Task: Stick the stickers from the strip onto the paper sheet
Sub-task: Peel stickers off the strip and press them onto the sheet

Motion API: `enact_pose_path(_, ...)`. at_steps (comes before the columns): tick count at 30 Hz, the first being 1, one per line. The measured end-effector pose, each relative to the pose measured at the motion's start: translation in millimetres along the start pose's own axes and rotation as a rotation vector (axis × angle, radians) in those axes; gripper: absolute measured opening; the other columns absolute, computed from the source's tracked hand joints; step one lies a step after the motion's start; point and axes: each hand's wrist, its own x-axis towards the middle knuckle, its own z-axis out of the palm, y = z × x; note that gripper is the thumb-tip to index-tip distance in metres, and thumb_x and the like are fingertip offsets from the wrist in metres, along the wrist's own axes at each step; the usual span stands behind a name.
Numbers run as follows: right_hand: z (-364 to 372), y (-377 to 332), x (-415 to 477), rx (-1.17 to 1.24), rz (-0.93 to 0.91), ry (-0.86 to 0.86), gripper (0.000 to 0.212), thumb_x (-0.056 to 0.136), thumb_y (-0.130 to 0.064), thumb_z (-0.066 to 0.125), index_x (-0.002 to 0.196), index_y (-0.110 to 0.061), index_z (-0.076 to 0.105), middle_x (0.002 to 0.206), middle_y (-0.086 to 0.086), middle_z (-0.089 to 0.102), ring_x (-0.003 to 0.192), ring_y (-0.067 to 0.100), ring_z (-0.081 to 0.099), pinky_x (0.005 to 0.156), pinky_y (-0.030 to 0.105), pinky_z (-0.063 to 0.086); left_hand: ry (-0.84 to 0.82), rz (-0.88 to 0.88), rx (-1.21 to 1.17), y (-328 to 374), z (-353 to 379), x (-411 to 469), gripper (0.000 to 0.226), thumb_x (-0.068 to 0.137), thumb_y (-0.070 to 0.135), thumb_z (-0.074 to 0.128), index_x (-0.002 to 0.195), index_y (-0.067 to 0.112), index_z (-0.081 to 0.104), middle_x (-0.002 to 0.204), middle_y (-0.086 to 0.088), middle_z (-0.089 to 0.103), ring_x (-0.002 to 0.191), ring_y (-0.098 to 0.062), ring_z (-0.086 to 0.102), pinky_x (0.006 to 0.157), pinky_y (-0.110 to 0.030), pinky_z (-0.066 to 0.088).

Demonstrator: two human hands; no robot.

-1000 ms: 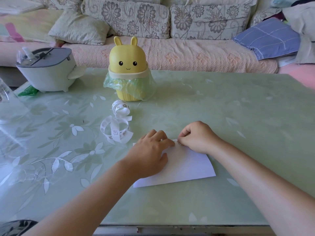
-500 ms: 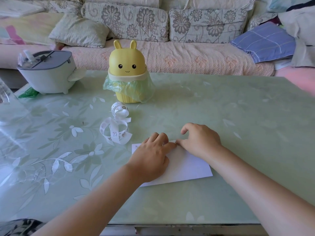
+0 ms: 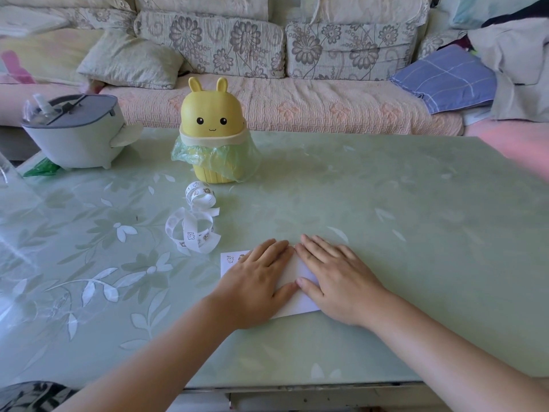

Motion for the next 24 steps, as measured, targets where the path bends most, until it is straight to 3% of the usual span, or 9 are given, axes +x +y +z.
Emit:
enact_pose_path(2, 0.2, -1.7, -1.1, -0.005, 0.027, -0.004, 0.095, 0.076, -0.066, -0.01, 0.16, -0.025, 0.002, 0.168, -0.006, -0.009, 0.154, 0.009, -0.009, 0.123, 0.04, 0.005, -0.077, -0.015, 0.019, -1.5, 0.7, -1.0, 0.08, 0.089, 0.066, 0.004, 0.158, 0.024, 0.006, 0.164, 0.011, -0.003, 0.149, -0.006, -0.007, 0.119, -0.023, -0.004)
enact_pose_path(4, -0.1, -5.8, -1.9, -0.014, 0.056, -0.008, 0.093, 0.079, -0.066, -0.007, 0.161, -0.021, 0.0, 0.168, -0.003, -0.01, 0.154, 0.011, -0.01, 0.124, 0.043, 0.004, -0.104, -0.022, 0.038, -2.3, 1.3, -1.3, 0.082, 0.087, 0.068, -0.003, 0.157, 0.024, -0.001, 0.162, 0.009, -0.013, 0.147, -0.004, -0.017, 0.12, -0.025, -0.01)
enact_pose_path(7, -1.8, -7.2, -0.1, -0.015, 0.086, -0.016, 0.088, 0.09, -0.066, 0.006, 0.16, -0.014, -0.002, 0.167, 0.001, -0.013, 0.154, 0.013, -0.012, 0.125, 0.044, 0.002, -0.114, -0.039, 0.057, -1.2, 2.4, -2.3, 0.08, 0.089, 0.068, -0.002, 0.157, 0.024, -0.005, 0.161, 0.01, -0.017, 0.146, -0.003, -0.02, 0.12, -0.028, -0.011)
enact_pose_path(12, 3.2, -1.5, 6.3, 0.009, -0.073, -0.007, 0.093, 0.079, -0.061, -0.008, 0.16, -0.017, -0.003, 0.167, -0.002, -0.015, 0.152, 0.008, -0.017, 0.125, 0.036, -0.003, -0.108, -0.035, 0.024, -0.5, 0.8, -2.8, 0.077, 0.09, 0.065, 0.002, 0.155, 0.027, -0.01, 0.161, 0.011, -0.018, 0.145, -0.002, -0.021, 0.122, -0.031, -0.006)
enact_pose_path(20, 3.1, -6.0, 6.9, 0.029, -0.004, 0.005, 0.098, 0.077, -0.07, -0.005, 0.161, -0.02, 0.002, 0.167, -0.004, -0.01, 0.153, 0.008, -0.01, 0.125, 0.034, -0.004, -0.096, -0.204, 0.06, -14.5, -2.2, -18.3, 0.093, 0.084, 0.077, 0.0, 0.156, 0.018, -0.006, 0.161, 0.004, -0.02, 0.146, -0.007, -0.022, 0.118, -0.026, -0.014)
enact_pose_path(24, -5.0, -8.9, 8.3, 0.04, 0.012, 0.001, 0.077, 0.099, -0.061, 0.026, 0.161, -0.018, 0.008, 0.168, -0.003, -0.003, 0.154, 0.008, -0.004, 0.124, 0.032, 0.0, -0.111, -0.226, 0.033, -24.3, -6.9, -30.9, 0.091, 0.085, 0.073, 0.005, 0.156, 0.018, -0.01, 0.16, 0.005, -0.023, 0.145, -0.007, -0.025, 0.115, -0.024, -0.017)
